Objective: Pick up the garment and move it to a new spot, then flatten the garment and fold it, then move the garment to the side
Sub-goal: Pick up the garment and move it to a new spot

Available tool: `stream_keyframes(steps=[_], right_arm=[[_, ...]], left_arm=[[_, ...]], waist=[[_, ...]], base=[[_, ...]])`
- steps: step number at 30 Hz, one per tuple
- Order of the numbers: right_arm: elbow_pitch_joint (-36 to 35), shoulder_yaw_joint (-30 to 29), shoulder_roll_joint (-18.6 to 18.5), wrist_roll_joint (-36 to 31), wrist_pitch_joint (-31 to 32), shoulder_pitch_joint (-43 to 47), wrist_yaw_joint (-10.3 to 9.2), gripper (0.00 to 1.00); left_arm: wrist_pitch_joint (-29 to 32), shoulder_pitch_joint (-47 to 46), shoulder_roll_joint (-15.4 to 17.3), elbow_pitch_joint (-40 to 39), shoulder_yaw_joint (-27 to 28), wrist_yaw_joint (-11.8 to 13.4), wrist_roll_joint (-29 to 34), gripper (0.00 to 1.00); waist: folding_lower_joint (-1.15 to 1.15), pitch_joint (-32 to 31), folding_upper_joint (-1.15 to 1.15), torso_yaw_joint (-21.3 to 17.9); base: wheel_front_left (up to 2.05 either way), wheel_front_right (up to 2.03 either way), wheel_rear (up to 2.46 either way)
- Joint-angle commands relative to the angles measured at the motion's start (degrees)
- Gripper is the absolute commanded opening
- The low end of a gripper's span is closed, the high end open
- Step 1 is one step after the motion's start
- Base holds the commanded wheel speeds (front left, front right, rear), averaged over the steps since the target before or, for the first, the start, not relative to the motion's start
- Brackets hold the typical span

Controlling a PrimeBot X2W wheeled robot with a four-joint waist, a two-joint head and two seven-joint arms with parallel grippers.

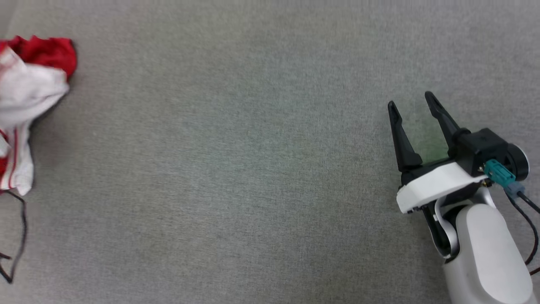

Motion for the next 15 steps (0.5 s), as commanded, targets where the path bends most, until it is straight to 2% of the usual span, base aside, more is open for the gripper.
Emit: stream_keyframes(steps=[1,5,11,15], right_arm=[[0.18,-0.25,-0.02,0.58,-0.3,0.84,-0.02,1.0],[0.55,-0.98,-0.01,1.18,-0.64,2.28,-0.02,1.0],[1.18,-1.59,-0.01,2.71,-1.27,4.69,-0.02,1.0],[1.36,-1.54,0.0,3.89,-1.59,6.34,-0.02,1.0]], left_arm=[[-1.19,-0.71,0.19,-0.53,-0.12,0.4,0.62,0.0],[-9.68,-2.75,1.67,-2.83,-0.87,1.87,4.0,0.0],[-19.3,-6.67,2.38,-3.59,-3.47,1.49,8.31,0.0],[-24.04,-9.43,1.64,-3.09,-5.56,0.65,10.44,0.0]], waist=[[-0.01,-1.74,0.0,0.53],[-0.01,-5.14,0.0,0.9],[-0.01,-10.6,0.0,0.95],[-0.01,-13.66,0.0,0.48]], base=[[0.0,0.0,0.0],[0.0,0.0,0.0],[0.0,0.0,0.0],[0.0,0.0,0.0]])
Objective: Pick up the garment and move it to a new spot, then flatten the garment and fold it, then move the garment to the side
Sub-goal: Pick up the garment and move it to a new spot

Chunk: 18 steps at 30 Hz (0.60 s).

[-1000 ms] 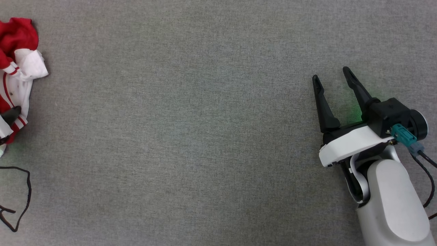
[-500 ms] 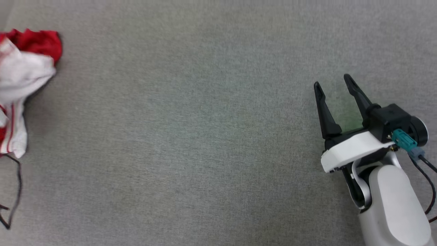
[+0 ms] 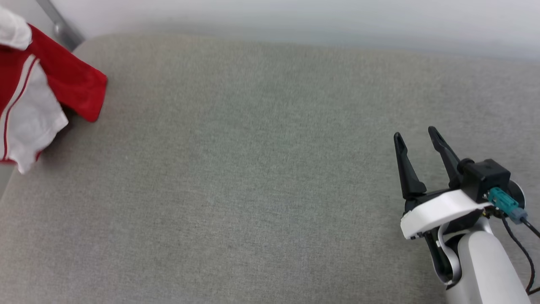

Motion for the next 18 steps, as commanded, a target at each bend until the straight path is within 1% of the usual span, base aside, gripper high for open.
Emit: stream_keyframes(steps=[1,4,9,18], right_arm=[[-0.09,-0.05,0.02,0.62,-0.38,1.0,-0.02,1.0],[-0.58,0.03,0.02,1.21,-0.19,1.78,-0.02,1.0],[-1.19,-0.08,0.03,1.45,0.2,2.54,-0.02,1.0],[-1.82,-0.12,0.03,1.68,0.72,3.49,-0.02,1.0]], left_arm=[[-0.62,-0.93,-0.55,0.19,-0.29,-0.36,0.23,0.0],[-1.63,-2.81,-2.13,0.33,-1.88,-1.04,0.85,0.0],[-1.92,-4.4,-6.15,-0.84,-4.41,-2.4,0.51,0.0],[-3.88,-1.41,-17.43,-5.23,-9.43,-4.02,-2.12,0.0]], waist=[[0.0,-1.97,0.0,-0.49],[0.0,-3.22,0.0,-1.37],[0.0,-4.25,0.0,-3.6],[0.0,-5.81,0.0,-9.86]], base=[[0.0,0.0,0.0],[0.0,0.0,0.0],[0.0,0.0,0.0],[0.0,0.0,0.0]])
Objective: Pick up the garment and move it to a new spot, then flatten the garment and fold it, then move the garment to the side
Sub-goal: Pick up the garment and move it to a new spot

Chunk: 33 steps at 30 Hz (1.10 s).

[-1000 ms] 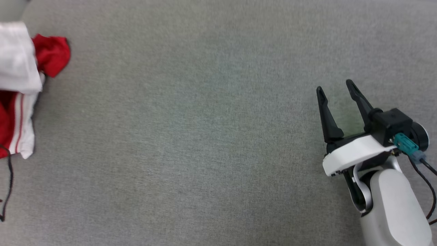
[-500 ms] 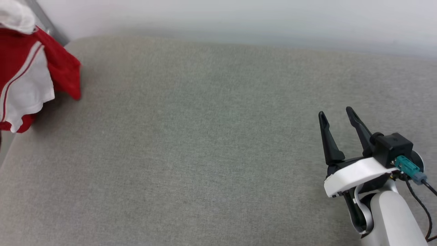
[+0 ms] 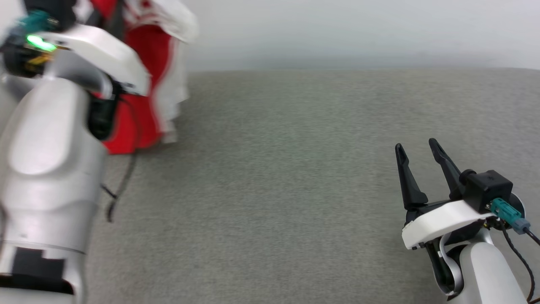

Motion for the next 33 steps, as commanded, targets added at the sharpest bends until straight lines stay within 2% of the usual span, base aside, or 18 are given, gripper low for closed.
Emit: stream_keyframes(steps=[1,8,13,19,27,28,29,30,31,33], right_arm=[[-0.31,0.03,0.04,-0.02,0.12,0.77,-0.02,1.0],[-1.04,-0.13,0.05,0.58,0.58,1.78,-0.02,1.0],[-1.45,-0.94,0.06,0.09,0.5,2.47,-0.02,1.0],[-1.69,-1.24,0.05,0.37,0.45,2.47,-0.02,1.0],[-1.41,-0.76,0.04,0.78,0.43,1.26,-0.02,1.0],[-1.35,-0.84,0.04,0.8,0.37,1.3,-0.02,1.0],[-1.35,-1.03,0.04,0.79,0.33,1.31,-0.02,1.0],[-1.25,-1.25,0.04,0.75,0.25,1.38,-0.02,1.0],[-1.18,-1.26,0.05,0.8,0.25,1.44,-0.02,1.0],[-0.99,-1.73,0.03,0.86,0.15,1.89,-0.02,1.0]], left_arm=[[-0.6,0.77,-1.03,-0.87,-0.49,-0.24,-0.56,0.0],[-1.46,4.65,-7.96,-5.85,-5.88,-1.05,-2.21,0.0],[-1.25,9.58,-11.93,-9.77,-10.97,-1.2,-3.19,0.0],[-1.51,19.14,-14.59,-9.98,-16.24,-1.36,-5.41,0.0],[-1.62,27.99,-15.56,-4.23,-20.74,-1.09,-5.69,0.0],[-1.32,28.58,-15.66,-3.55,-21.58,-1.13,-5.5,0.07],[-1.28,28.77,-15.72,-3.1,-22.29,-1.17,-5.1,0.4],[-1.87,28.66,-15.81,-2.96,-22.97,-1.2,-4.82,0.78],[-2.62,28.64,-15.88,-3.08,-23.29,-1.23,-4.81,1.0],[-4.6,27.96,-16.06,-3.71,-24.15,-1.25,-3.88,1.0]], waist=[[0.01,-0.79,0.0,-2.0],[0.01,-1.18,0.0,-5.9],[0.01,-0.18,0.0,-6.76],[0.01,1.42,0.0,-6.32],[0.01,2.9,0.0,-4.9],[0.01,2.94,0.0,-4.69],[0.01,3.04,0.0,-4.44],[0.01,2.91,0.0,-4.13],[0.01,2.75,0.0,-4.0],[0.01,2.09,0.0,-3.47]], base=[[0.0,0.0,0.0],[0.0,0.0,0.0],[0.0,0.0,0.0],[0.0,0.0,0.0],[0.0,0.0,0.0],[0.0,0.0,0.0],[0.0,0.0,0.0],[0.0,0.0,0.0],[0.0,0.0,0.0],[0.0,0.0,0.0]])
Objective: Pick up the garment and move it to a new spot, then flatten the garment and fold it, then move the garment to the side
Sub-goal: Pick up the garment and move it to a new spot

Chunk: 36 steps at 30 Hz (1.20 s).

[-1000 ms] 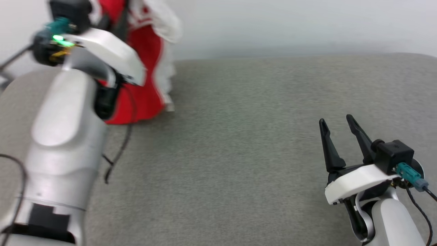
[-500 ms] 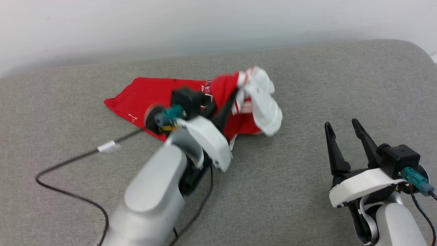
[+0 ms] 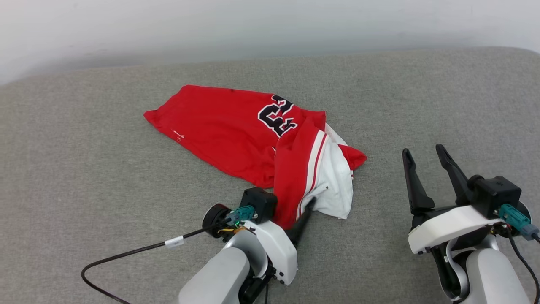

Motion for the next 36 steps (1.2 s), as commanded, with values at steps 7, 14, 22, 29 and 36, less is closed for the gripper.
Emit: stream_keyframes(steps=[7,14,22,29,36], right_arm=[[0.47,-1.29,0.02,0.65,-0.2,2.1,-0.02,1.0],[0.69,-1.86,0.03,1.08,-0.02,3.87,-0.02,1.0],[0.44,-2.4,0.02,0.79,0.75,6.66,-0.02,1.0],[-0.13,-2.66,0.03,1.4,1.35,8.92,-0.02,1.0],[-1.22,-2.41,0.02,1.48,2.19,10.17,-0.02,1.0]], left_arm=[[-5.49,-1.22,0.01,-6.79,1.01,1.51,2.21,1.0],[-6.32,0.47,2.71,-12.15,5.69,6.07,3.85,1.0],[-6.34,7.54,9.2,-17.0,16.0,12.79,5.44,1.0],[-6.34,14.75,13.12,-19.23,22.66,14.97,4.72,1.0],[-6.35,18.55,13.45,-20.64,22.72,13.55,5.0,1.0]], waist=[[0.0,-2.99,0.0,2.01],[0.0,-5.17,0.0,3.28],[0.0,-8.22,0.0,3.69],[0.0,-10.2,0.0,3.62],[0.0,-10.83,0.0,4.03]], base=[[0.0,0.0,0.0],[0.0,0.0,0.0],[0.0,0.0,0.0],[0.0,0.0,0.0],[0.0,0.0,0.0]])
